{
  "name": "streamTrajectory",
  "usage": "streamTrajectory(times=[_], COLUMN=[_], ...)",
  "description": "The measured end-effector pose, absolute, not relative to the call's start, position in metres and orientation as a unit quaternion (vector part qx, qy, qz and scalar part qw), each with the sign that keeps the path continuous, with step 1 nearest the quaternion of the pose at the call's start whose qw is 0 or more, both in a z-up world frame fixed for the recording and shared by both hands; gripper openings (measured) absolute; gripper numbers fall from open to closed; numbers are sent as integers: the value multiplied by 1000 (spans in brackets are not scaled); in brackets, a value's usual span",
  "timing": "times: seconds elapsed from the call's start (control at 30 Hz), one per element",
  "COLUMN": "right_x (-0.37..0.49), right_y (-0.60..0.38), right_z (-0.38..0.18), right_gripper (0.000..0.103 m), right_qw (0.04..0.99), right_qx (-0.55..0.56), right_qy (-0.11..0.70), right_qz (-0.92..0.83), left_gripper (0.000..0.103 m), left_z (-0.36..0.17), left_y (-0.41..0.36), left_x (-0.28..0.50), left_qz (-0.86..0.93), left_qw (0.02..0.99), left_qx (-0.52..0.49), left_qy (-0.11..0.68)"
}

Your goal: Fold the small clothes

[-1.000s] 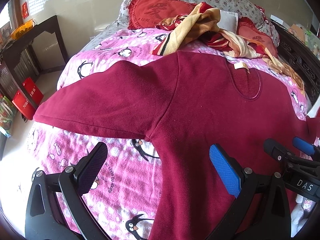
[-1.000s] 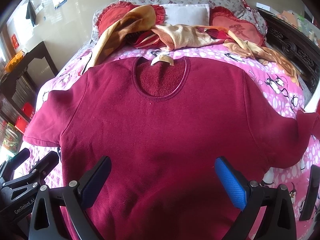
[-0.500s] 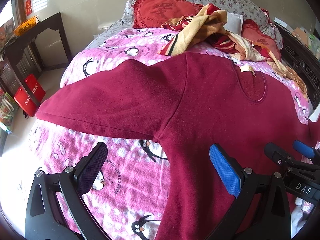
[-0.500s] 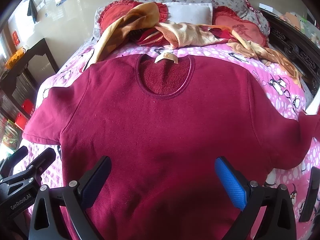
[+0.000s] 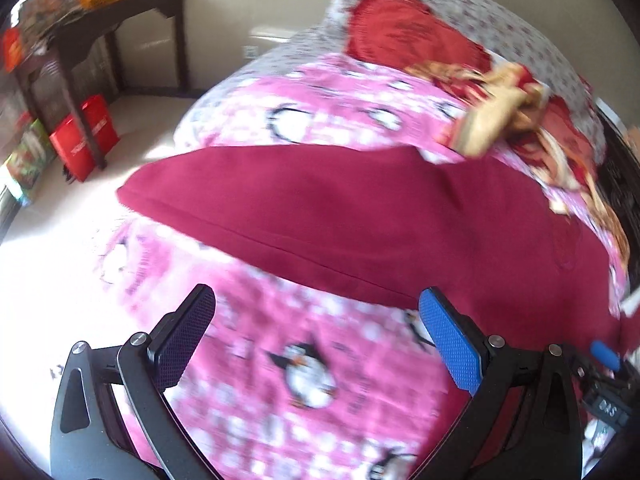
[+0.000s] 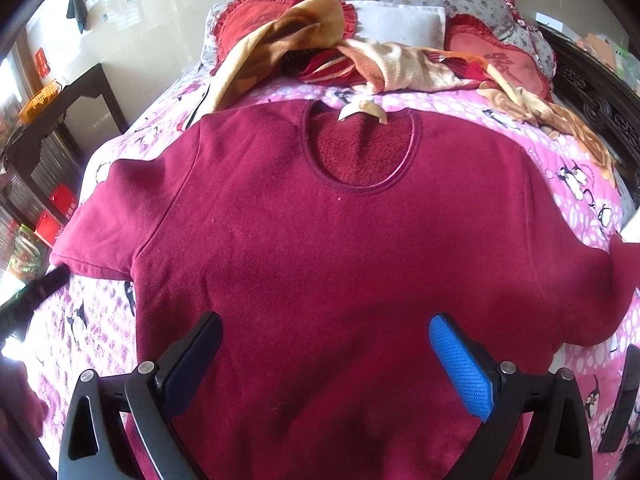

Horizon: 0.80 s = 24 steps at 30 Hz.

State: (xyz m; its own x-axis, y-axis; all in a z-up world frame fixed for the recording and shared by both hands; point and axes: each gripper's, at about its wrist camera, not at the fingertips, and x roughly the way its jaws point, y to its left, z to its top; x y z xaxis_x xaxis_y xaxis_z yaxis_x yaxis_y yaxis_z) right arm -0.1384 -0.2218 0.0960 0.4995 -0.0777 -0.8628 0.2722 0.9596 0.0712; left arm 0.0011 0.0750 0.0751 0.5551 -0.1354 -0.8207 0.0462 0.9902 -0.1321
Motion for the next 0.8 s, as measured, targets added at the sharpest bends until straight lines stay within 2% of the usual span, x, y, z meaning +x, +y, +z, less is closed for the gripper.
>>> streamTrajectory(times=[0.17, 0.4, 0.6, 0.67, 0.7, 0.73, 0.77, 0.8], right_x=[-133, -126, -118, -116, -114, -113, -112, -111], right_y=[-215, -205, -204, -203, -203, -202, -202, -202], right_z=[92, 92, 87, 85, 84, 83, 82, 81], right_gripper=[103, 103, 103, 103, 103, 103, 103, 103], right_qw=[856, 855, 850, 848, 847, 846, 846, 845], right_qx=[104, 91, 92, 92, 91, 90, 90, 90], right_qy=[499, 503, 512, 515, 517, 519, 520, 521], right_qz=[-91, -84, -84, -83, -83, -83, -82, -82], left_gripper=[101, 91, 85, 78, 70, 59, 52, 36], left_z=[60, 29, 6, 6, 5, 4, 4, 2], left_y=[144, 237, 256, 255, 254, 255, 255, 255], left_x=[35, 78, 104, 113, 118, 120, 122, 124], left_qz=[-2, 54, 49, 29, 25, 25, 26, 25], left_qw=[866, 827, 805, 806, 806, 807, 807, 807], left_qx=[-127, -283, -334, -334, -333, -332, -330, -329], left_qy=[484, 482, 487, 488, 488, 487, 488, 490])
